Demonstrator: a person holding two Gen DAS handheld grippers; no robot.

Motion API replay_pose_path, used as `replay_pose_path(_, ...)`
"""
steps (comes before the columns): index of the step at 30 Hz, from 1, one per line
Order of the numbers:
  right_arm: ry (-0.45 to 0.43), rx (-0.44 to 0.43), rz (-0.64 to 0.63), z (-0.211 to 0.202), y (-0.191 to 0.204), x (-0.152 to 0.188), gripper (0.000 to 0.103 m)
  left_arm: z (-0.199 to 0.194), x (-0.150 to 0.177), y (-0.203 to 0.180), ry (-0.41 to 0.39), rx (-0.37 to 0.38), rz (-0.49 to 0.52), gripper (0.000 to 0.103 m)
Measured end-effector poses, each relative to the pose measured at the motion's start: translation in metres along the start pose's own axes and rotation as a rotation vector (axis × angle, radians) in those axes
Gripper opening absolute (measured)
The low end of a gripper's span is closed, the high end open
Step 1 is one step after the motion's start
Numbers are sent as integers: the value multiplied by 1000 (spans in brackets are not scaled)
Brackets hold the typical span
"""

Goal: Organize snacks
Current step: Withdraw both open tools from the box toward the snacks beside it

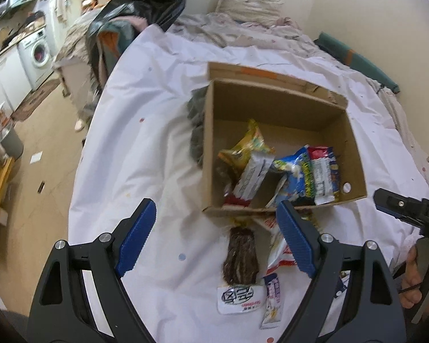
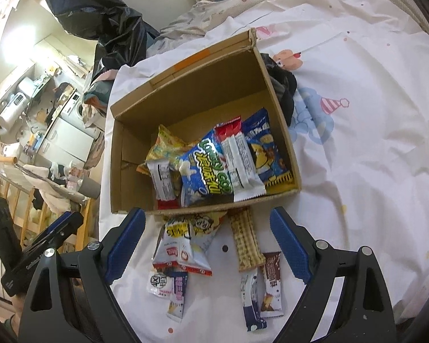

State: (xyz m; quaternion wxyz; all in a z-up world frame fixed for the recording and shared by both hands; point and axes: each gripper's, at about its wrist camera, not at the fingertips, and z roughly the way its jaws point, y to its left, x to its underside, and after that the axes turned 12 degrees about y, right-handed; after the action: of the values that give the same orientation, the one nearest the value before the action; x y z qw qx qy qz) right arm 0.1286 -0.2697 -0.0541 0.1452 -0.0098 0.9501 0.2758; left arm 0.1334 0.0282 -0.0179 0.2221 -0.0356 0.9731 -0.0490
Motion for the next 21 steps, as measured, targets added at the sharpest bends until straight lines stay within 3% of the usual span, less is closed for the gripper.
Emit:
replay_pose_path(3,7,-5,-4,2,3,4,91,5,3,4,29,3,-21,85)
replay_pose_path(6,21,-8,-4,6,5,7,91,11,7,4,63,12,-16,95)
replay_pose_path(9,38,-10,-2,12,6,11,91,16,10,0,94,-5,-3,95)
replay_pose_path(12,70,-29,14,21,5,14,98,18,12,1,109,-17,-16,95)
replay_pose_path(17,111,-31,20,34,7,16,100,22,12,15,125,-88,-88,95)
replay_pose_path(21,156,-36,12,50,13,16,100,29,11,30,166,-80,-169,95)
